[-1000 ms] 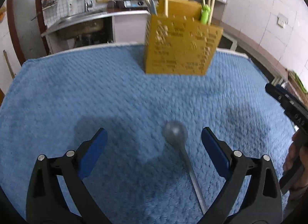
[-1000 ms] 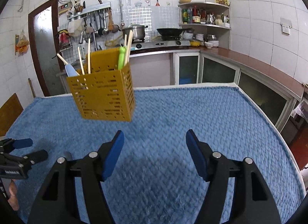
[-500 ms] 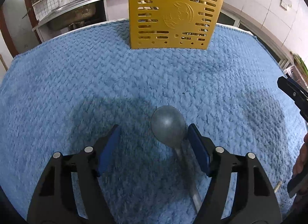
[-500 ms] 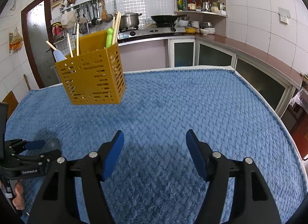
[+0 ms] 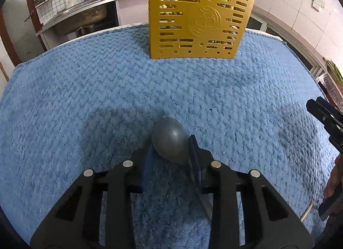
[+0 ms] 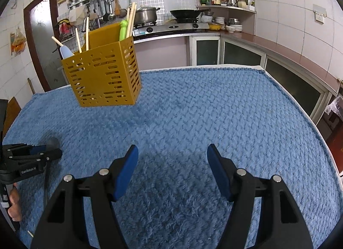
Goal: Organize utensils
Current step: 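Grasp the last loose chopstick with the right tool while the left tool holds the spoon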
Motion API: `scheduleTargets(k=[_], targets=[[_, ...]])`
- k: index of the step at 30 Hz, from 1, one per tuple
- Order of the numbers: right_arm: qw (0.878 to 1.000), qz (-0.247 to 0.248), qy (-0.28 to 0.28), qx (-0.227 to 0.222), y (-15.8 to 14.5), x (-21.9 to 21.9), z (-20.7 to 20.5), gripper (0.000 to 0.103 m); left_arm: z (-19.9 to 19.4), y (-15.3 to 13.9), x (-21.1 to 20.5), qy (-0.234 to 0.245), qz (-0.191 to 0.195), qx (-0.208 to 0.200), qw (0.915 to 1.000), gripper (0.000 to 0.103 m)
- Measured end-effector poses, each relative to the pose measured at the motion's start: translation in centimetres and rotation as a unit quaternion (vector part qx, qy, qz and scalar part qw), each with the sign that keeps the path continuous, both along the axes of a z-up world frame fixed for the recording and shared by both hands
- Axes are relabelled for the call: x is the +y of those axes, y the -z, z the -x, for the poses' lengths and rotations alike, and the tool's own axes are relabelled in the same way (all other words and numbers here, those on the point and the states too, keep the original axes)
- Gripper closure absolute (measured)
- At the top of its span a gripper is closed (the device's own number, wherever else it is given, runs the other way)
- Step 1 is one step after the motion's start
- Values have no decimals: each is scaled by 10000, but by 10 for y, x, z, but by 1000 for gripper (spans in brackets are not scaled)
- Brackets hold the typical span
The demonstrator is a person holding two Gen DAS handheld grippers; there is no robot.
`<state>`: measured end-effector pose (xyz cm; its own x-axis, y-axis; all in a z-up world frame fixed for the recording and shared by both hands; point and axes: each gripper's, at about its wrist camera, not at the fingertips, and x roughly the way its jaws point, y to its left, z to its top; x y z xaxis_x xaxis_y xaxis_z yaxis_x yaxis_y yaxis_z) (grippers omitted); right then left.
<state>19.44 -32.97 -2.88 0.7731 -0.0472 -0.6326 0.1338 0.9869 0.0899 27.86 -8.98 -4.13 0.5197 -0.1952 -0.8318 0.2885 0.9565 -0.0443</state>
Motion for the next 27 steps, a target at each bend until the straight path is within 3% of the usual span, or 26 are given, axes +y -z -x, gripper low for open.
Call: scheduleTargets(k=[7,15,27], targets=[[9998,15,-170,134,1,4,12,37,21,-10,13,230,-91,-182,9995,73],[9986,-113,-419,307,10,9,54,37,66,-20,41,409,-81,-318,9986,73],[9980,-71,-415,480,16,23,124,37,120,-10,78,265,-70,-283,9992,73]])
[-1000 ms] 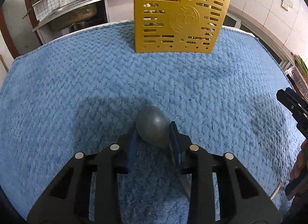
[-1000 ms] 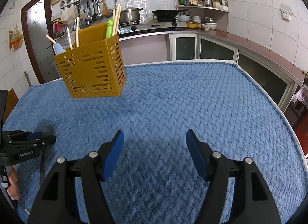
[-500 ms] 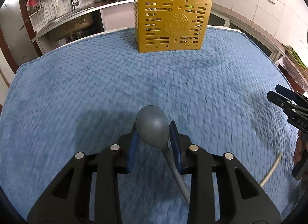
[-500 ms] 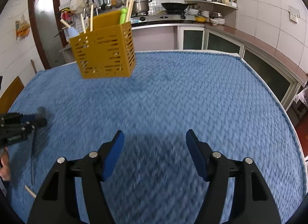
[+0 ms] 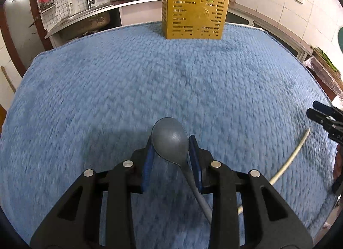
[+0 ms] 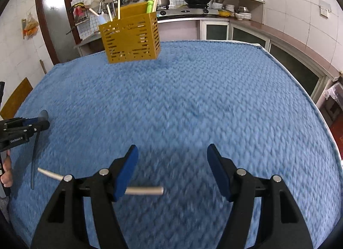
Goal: Organize utensils
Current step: 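Grasp the last loose chopstick with the right tool while the left tool holds the spoon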
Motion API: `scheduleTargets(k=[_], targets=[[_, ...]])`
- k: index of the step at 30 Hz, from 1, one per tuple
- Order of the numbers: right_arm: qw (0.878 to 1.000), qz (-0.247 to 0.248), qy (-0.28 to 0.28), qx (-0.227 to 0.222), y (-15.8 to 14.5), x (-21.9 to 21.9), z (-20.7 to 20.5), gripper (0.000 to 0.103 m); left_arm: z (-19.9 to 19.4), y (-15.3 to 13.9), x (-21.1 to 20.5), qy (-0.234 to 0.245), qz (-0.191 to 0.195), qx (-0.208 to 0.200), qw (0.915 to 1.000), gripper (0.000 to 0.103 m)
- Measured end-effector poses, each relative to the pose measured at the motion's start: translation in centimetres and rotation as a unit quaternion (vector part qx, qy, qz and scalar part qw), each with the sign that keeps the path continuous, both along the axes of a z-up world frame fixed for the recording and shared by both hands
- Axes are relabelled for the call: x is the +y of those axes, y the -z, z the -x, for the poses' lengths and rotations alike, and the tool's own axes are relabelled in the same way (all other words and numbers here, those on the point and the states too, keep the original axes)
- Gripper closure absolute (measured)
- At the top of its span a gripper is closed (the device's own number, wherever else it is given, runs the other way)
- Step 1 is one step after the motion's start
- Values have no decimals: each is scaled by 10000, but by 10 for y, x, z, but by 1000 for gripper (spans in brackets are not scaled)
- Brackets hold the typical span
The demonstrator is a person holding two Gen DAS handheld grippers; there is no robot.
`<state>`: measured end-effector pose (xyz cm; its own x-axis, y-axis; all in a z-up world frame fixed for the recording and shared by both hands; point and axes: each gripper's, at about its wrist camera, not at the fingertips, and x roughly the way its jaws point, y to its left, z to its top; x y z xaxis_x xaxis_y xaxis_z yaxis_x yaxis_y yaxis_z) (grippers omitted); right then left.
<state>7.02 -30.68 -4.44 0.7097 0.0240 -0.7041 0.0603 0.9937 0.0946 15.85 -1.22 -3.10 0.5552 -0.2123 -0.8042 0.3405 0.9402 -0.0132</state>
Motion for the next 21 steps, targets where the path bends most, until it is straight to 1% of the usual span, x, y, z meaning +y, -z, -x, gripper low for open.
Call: scheduleTargets(k=[3,6,11,14,18,21], targets=[[10000,23,-21,38,0,4,13,37,16,3,5,21,-18,1,10000,73],[9998,-34,-77,204,5,6,22,37,27,7,10,5,-20,61,10000,73],[9986,-17,-385,362,12,17,31,37,36,10,20,-67,-56,64,9999,73],[9960,34,-673,587,19,26,26,37,35,9,25,-130,-39,75,9999,73],[9963,93,-641,564,20,26,24,37,35,10,28,-161,-23,95,9998,73],[9964,151,-652,523,19,25,12,39,35,9,27,-149,-12,88,9998,73]])
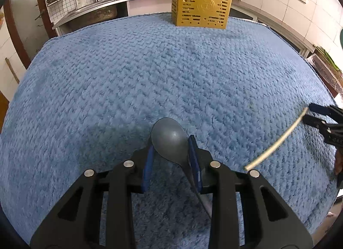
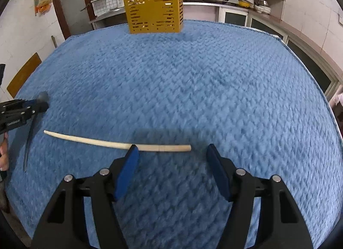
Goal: Organize utensils
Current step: 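Grasp the last loose chopstick with the right tool while the left tool holds the spoon, then lift the spoon with the left tool while the right tool lifts its chopstick toward the caddy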
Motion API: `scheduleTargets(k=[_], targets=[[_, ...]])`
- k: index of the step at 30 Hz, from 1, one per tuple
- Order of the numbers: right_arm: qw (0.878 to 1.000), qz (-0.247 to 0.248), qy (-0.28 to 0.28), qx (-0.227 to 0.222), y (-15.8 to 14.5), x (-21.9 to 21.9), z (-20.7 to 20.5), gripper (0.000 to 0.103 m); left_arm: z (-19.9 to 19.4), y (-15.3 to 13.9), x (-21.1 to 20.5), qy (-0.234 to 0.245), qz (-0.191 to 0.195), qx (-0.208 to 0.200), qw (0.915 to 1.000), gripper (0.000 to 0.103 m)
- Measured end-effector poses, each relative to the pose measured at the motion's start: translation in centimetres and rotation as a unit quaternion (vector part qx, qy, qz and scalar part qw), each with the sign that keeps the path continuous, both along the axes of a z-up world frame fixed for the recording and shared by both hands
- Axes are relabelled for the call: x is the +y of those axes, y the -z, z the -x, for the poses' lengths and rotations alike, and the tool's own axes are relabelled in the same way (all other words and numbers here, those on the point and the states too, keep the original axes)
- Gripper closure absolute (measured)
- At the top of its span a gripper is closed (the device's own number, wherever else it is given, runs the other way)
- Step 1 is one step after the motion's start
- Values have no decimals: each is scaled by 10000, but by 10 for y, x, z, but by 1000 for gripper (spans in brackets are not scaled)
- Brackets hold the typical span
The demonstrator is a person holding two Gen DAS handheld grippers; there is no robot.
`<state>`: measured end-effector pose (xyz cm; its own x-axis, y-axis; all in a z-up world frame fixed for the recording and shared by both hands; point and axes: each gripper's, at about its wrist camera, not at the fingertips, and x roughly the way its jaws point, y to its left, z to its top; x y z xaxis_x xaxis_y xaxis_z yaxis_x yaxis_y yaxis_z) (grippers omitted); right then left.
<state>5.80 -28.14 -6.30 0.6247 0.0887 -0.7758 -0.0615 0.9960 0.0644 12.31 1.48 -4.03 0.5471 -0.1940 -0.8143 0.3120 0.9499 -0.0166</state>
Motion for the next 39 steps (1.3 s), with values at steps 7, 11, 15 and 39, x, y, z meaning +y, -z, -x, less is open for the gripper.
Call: scheduleTargets(k=[7,11,15,39], targets=[[9998,-130,161,-68,-6,-12,-37,61,-6,-5,0,-34,57,3,10000,73],[9995,-261,151,16,-4,-7,-55,63,-10,-7,-1,-19,54,-13,10000,73],[9980,-586,217,106,-5,-8,-71,66,-12,-7,-3,-18,75,10,10000,73],[9892,-766,690,1043,-9,20,-158,74,-33,-12,-5,-26,138,82,9999,73]])
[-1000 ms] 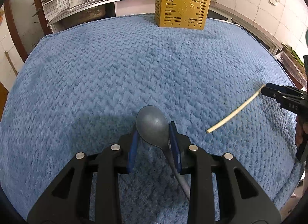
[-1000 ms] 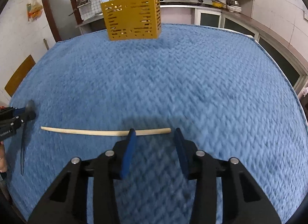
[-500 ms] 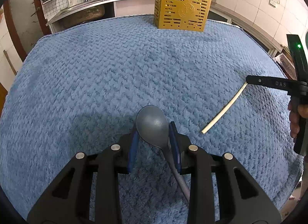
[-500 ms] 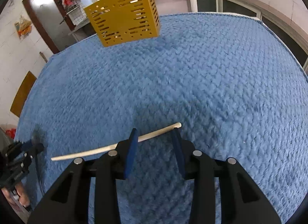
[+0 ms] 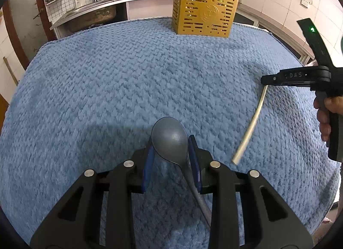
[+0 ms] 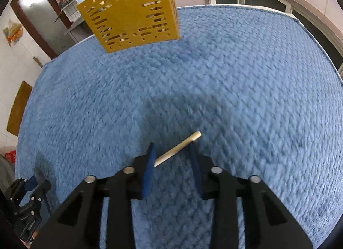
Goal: Organize utensils
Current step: 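Lift the spoon with the left tool while the right tool lifts its chopstick toward the caddy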
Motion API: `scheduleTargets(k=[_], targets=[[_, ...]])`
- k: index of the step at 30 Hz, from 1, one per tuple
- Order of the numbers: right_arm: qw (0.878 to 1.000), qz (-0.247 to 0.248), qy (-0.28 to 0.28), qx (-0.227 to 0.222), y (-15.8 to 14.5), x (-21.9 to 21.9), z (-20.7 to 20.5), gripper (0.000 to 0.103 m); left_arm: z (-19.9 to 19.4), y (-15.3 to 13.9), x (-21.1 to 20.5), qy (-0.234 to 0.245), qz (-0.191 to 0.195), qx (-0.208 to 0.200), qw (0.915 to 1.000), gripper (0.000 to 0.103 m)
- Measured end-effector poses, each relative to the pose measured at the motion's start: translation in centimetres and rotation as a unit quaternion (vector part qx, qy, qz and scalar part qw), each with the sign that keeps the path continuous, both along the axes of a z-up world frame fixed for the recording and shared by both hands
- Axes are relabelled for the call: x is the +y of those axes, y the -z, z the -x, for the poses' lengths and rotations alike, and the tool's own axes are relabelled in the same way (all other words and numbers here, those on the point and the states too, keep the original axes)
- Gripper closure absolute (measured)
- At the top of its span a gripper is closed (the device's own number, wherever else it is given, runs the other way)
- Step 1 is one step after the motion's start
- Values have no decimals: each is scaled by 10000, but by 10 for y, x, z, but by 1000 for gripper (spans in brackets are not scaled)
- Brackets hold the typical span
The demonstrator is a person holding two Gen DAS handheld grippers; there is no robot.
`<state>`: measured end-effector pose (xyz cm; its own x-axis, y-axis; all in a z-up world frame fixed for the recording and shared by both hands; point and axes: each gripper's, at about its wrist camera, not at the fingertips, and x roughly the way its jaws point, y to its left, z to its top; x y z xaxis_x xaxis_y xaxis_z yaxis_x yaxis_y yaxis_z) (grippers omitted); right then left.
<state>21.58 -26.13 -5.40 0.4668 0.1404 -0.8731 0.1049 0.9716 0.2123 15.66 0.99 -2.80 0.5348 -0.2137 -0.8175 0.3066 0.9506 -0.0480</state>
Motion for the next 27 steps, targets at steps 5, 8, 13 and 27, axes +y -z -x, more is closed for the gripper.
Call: scheduleTargets(k=[5,8,13,27], targets=[[9996,136,-2,241,-2,2,-26,83,-17,-2,2,-34,25,93,9999,74],[9989,133,-8,447,-4,1,-46,89,-28,-2,0,-25,-44,115,9999,74],[9980,127,-74,608,-5,1,-65,95,-48,-4,-5,-27,-40,161,9999,74],[9995,132,-159,-230,-53,-9,-71,97,-78,-43,-36,125,63,-174,9998,74]])
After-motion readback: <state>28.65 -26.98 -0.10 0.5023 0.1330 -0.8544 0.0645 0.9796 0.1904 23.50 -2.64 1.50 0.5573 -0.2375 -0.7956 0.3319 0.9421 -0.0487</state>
